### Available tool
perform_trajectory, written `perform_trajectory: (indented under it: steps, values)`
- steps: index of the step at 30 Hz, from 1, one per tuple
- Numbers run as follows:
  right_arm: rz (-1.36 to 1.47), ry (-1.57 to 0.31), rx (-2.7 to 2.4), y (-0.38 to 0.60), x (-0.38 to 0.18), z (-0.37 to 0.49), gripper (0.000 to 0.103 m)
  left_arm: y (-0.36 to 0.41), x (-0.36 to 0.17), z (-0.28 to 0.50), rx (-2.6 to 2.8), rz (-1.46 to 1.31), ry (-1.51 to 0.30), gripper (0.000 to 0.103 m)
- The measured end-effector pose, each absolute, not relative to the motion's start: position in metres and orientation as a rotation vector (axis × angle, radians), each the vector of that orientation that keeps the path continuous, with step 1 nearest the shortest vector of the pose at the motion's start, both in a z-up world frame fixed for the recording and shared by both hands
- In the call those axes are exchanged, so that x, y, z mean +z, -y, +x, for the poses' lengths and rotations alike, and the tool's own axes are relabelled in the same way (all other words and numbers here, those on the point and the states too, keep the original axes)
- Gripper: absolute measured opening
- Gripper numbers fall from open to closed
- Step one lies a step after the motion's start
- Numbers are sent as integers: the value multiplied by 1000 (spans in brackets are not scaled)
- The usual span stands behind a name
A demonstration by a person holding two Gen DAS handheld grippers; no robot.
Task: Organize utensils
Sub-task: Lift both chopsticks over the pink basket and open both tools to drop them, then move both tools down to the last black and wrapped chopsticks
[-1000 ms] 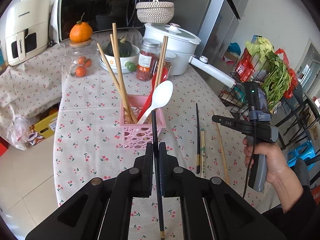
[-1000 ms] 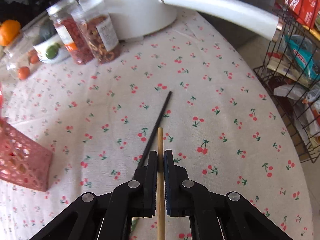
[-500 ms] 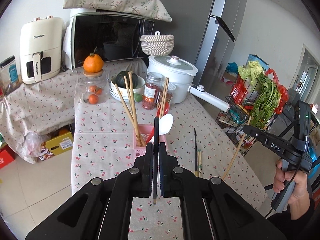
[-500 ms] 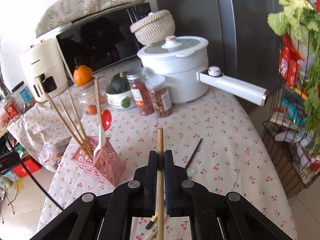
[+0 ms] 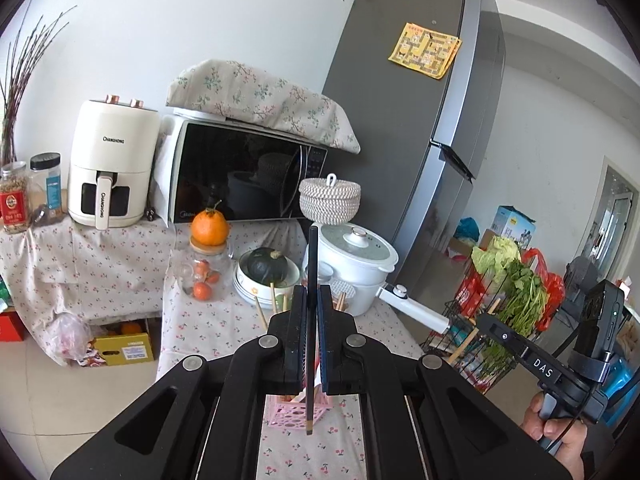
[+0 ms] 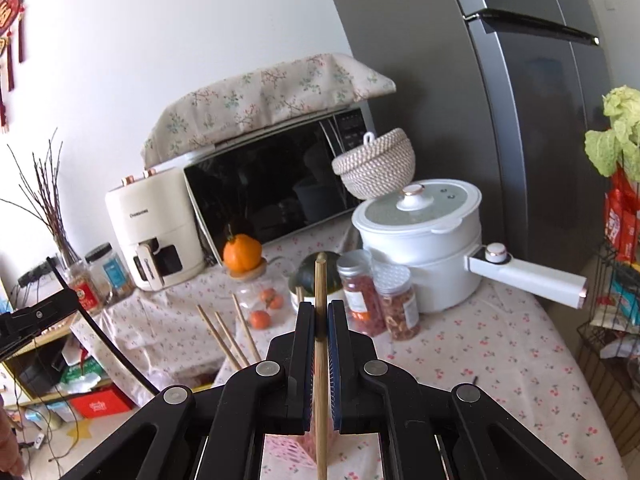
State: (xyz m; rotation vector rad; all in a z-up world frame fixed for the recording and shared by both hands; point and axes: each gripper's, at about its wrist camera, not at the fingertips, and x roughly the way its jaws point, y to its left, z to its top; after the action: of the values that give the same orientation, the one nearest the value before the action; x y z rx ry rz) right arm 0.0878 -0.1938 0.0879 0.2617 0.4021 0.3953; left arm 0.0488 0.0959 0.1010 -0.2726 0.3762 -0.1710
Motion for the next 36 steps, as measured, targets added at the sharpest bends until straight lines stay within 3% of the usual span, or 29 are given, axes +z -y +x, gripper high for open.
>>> perform_trajectory:
  steps: [12,23,25,27,29,36]
  values:
    - [284,-280,386,164,84,115,4,-81,87,85,-100,-253,-305,4]
    - [281,-353,408,151,55,143,9,-63,51,127,-134,-165,-424,7]
    - [283,-366,405,152,53,144,11,-58,47,130,-130,-142,-457,17]
    - [294,-366,404,156,53,144,24,-56,45,130,-135,-148,-473,59]
    - [310,-364,401,162,54,143,32,-59,45,126,-122,-171,-458,74]
    - [338,-376,371,186,57,137,54,-64,42,120,-106,-216,-518,89]
